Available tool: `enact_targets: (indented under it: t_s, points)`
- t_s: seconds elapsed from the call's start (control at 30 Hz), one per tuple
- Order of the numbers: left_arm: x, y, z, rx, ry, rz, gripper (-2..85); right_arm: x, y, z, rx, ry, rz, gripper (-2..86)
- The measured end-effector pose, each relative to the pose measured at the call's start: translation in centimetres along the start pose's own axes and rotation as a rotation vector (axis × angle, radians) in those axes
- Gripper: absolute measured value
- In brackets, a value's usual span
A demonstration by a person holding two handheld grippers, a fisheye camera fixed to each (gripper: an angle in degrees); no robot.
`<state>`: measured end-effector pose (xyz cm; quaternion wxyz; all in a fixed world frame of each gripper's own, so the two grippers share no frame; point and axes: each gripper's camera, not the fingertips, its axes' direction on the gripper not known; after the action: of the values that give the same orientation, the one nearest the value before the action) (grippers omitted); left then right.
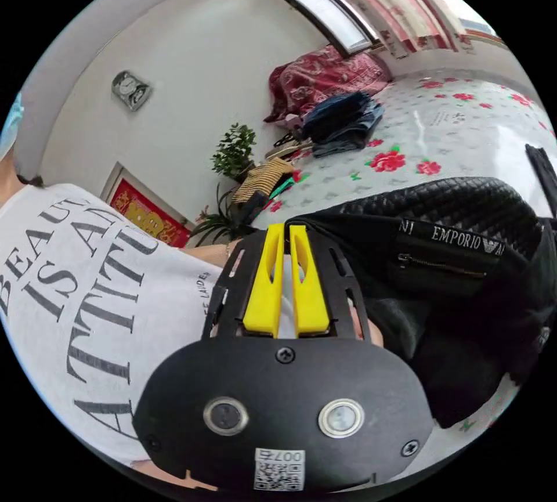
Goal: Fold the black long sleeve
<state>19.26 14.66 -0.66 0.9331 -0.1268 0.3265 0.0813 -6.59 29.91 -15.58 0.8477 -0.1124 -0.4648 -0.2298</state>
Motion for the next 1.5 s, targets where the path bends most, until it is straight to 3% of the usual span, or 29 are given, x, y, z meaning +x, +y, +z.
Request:
enact_targets:
  t_s: [0.07, 0.1, 0.27, 0.47, 0.6, 0.8, 0.87, 1.0, 1.1, 1.2, 1.37, 1.43, 1.5]
  points:
    - [-2.8, 0.9, -1.9, 0.006, -0.006, -0.021, 0.2, -3.4, -1.3, 5.5, -0.227, 0.005, -0.168, -0.1]
    - [-4.5, 1.7, -3.4, 0.019, -0.025, -0.030, -0.1, -3.9, -1.5, 5.9, -0.246, 0.042, -0.186, -0.1]
    - [-10.4, 5.3, -9.9, 0.033, -0.126, -0.034, -0.8, -1.1, -0.4, 2.7, -0.087, 0.223, -0.033, 0.8]
    - [-15.9, 9.9, -15.9, 0.132, 0.029, -0.063, 0.8, 2.7, -4.9, 2.0, -0.131, 0.437, 0.003, 3.2]
    - [-16.6, 10.6, -18.1, 0.138, 0.112, 0.042, 4.4, 4.3, -9.9, 4.8, -0.203, 0.480, -0.066, 4.7]
    - [-13.1, 8.4, -16.7, -0.009, 0.125, 0.295, 2.7, 6.3, -16.5, 14.5, -0.459, 0.438, -0.249, 6.6]
    - [-10.8, 7.4, -14.5, -0.093, 0.129, 0.396, 0.9, 7.4, -17.0, 19.7, -0.633, 0.457, -0.347, 7.0]
    - [-7.1, 5.9, -10.4, -0.212, -0.030, 0.536, -0.6, 11.3, -14.2, 25.9, -0.934, 0.445, -0.350, 6.2]
    - [-7.5, 6.1, -10.4, -0.180, -0.091, 0.509, -0.7, 12.7, -13.8, 24.4, -0.839, 0.447, -0.268, 3.9]
    - [-10.2, 6.6, -12.2, -0.097, -0.039, 0.396, 0.0, 13.4, -15.1, 19.8, -0.675, 0.469, -0.165, 1.6]
    - [-13.4, 7.8, -16.4, 0.111, -0.200, 0.238, 3.4, 10.2, -17.2, 2.2, -0.107, 0.772, -0.037, 0.6]
    - [-13.3, 7.5, -16.0, 0.103, -0.226, 0.242, 4.6, 10.1, -16.5, -2.1, -0.041, 0.826, 0.024, 0.8]
    - [-13.0, 6.6, -13.8, 0.032, -0.183, 0.257, 5.8, 11.7, -15.8, -4.1, -0.105, 0.769, 0.108, 1.4]
